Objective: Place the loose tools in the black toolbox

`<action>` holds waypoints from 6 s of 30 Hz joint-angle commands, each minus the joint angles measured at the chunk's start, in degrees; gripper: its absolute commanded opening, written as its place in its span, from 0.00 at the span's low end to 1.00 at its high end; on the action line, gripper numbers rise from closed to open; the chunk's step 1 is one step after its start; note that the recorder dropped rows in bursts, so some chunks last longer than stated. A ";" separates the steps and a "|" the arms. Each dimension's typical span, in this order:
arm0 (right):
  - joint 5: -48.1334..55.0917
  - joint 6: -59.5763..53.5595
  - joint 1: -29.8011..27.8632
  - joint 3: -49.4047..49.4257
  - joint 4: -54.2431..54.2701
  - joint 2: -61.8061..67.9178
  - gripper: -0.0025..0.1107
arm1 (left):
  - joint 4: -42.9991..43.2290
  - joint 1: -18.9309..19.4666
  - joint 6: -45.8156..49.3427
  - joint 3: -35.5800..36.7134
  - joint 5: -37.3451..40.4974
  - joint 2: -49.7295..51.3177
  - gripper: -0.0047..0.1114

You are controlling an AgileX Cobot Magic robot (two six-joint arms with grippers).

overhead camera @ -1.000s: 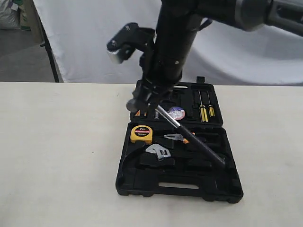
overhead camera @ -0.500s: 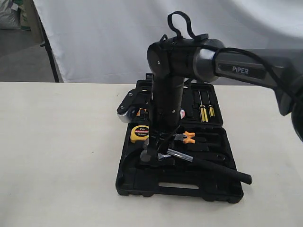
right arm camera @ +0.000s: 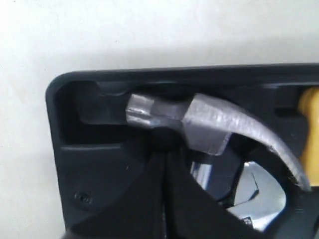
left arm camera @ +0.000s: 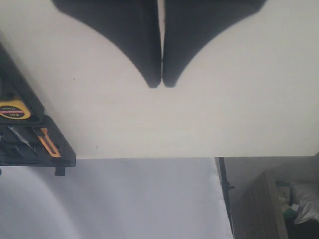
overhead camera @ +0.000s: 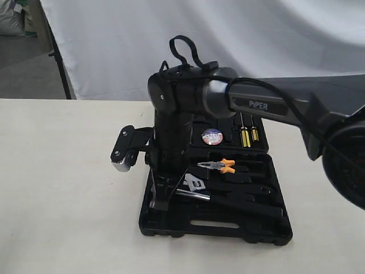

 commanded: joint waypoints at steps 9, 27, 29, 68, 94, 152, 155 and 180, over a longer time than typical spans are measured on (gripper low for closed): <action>-0.22 0.22 0.00 -0.12 -1.15 -1.38 0.02 | -0.18 0.10 -0.44 0.09 0.07 -0.18 0.05; -3.29 13.93 0.04 -0.12 -7.13 -2.41 0.60 | -0.18 0.10 -0.44 0.09 0.07 -0.18 0.05; -3.07 13.40 0.04 -0.12 -4.90 -2.41 0.61 | -0.18 0.10 -0.44 0.09 0.07 -0.18 0.05; 0.18 2.39 1.41 -0.12 0.09 0.34 0.02 | -0.18 0.10 -0.44 0.09 0.07 -0.18 0.05; -1.11 8.17 0.47 -0.12 -2.49 0.89 0.57 | 0.09 0.10 -0.44 0.09 0.07 -0.18 0.05; 4.23 -4.29 -0.66 -0.12 3.35 3.01 0.02 | 0.09 0.10 -0.44 0.09 0.07 -0.18 0.05; 4.24 -4.16 -0.66 -0.12 3.33 3.01 0.10 | 0.09 0.10 -0.44 0.09 0.07 -0.18 0.05; 3.72 -3.14 -0.77 -0.12 1.52 -5.42 0.27 | -0.20 0.10 -0.44 0.09 0.07 -0.18 0.05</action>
